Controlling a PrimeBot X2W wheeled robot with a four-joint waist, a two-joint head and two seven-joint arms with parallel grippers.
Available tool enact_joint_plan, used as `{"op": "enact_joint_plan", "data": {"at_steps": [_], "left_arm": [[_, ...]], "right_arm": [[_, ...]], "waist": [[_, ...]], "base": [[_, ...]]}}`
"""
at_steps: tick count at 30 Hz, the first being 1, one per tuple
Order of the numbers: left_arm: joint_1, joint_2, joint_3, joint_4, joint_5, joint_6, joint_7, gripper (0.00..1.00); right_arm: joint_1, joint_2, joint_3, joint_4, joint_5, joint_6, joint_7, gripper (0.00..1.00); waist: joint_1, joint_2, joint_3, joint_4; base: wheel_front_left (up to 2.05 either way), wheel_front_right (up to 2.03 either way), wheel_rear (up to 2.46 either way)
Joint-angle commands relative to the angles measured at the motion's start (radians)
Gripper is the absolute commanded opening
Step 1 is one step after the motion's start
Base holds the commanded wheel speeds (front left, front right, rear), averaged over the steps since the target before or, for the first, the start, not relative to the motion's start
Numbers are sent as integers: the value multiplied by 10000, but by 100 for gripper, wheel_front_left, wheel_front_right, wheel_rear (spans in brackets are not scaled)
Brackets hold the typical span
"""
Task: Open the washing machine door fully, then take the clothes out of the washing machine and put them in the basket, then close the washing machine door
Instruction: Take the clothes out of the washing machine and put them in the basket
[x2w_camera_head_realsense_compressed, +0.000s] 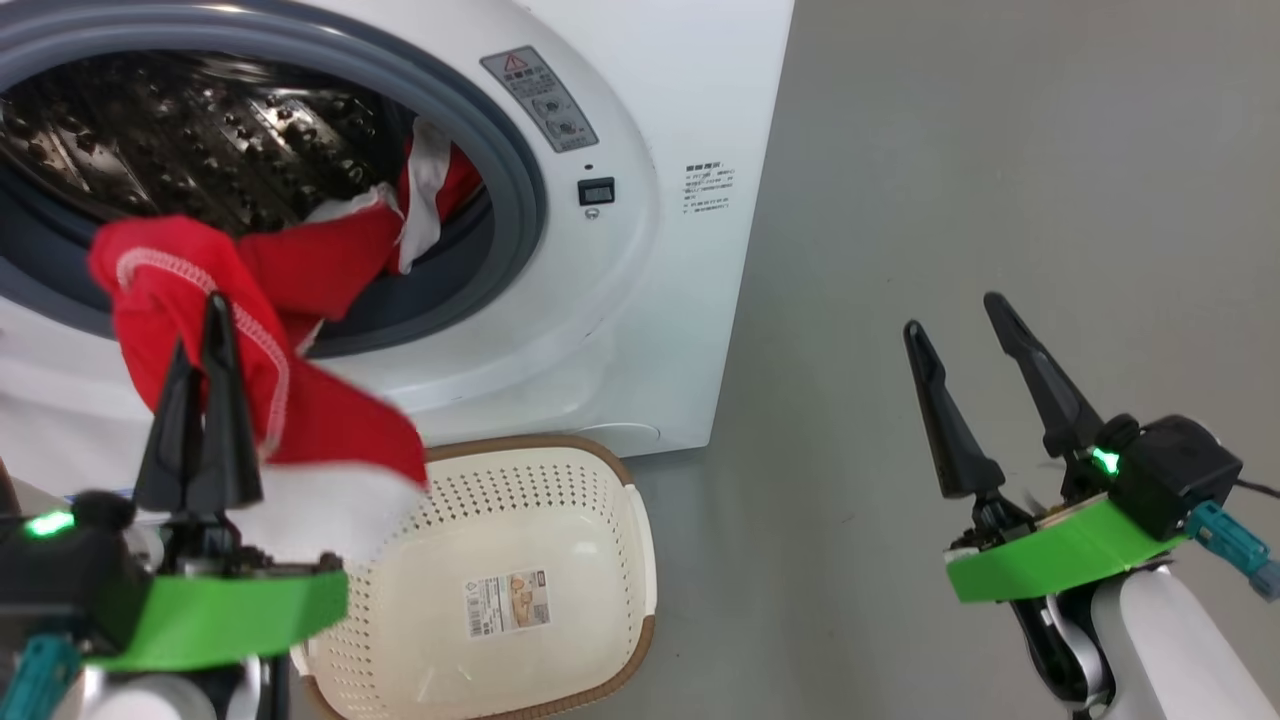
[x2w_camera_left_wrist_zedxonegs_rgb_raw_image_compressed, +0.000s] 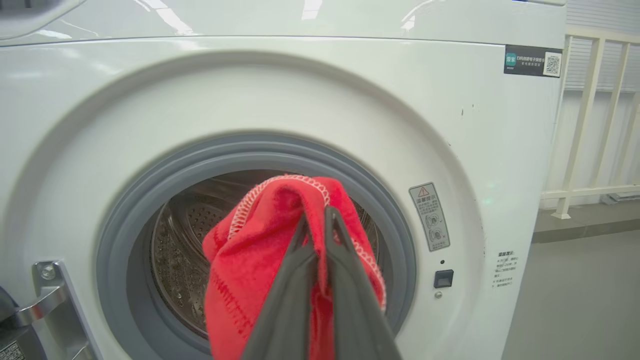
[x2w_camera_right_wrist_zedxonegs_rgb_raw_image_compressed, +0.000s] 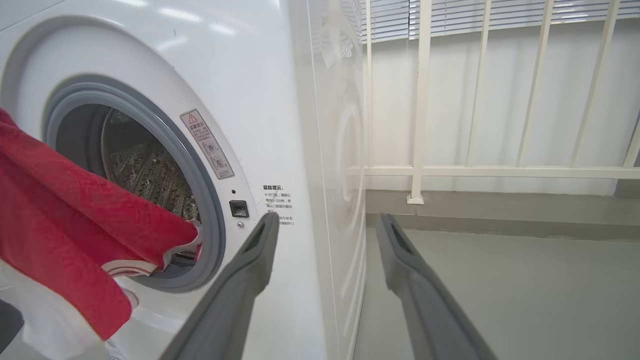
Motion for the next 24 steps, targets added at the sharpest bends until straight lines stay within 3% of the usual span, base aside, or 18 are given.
{"op": "enact_joint_plan", "data": {"at_steps": [1,8,12,24], "left_arm": [[26,253,277,-591,120,75,68,0],[667,193,-11,-2449,576,410,470,0],[846,42,-200,-2678,385,404,698,0],[693,-597,-694,520,-586,66,320,0]], "right_arm": [[88,-46,153,-240,-63,48,-63,100],[145,-99,29,-291,-97,48,-63,100],[96,-97,-34,-327,-115,48,-63,100],[-251,-140,-2,-421,-66,48,-63,100]], "waist": [[0,0,9,6],[0,0,96,53],[0,0,257,106],[0,0,1007,110]], "base": [[0,0,0],[0,0,0],[0,0,0],[0,0,0]]}}
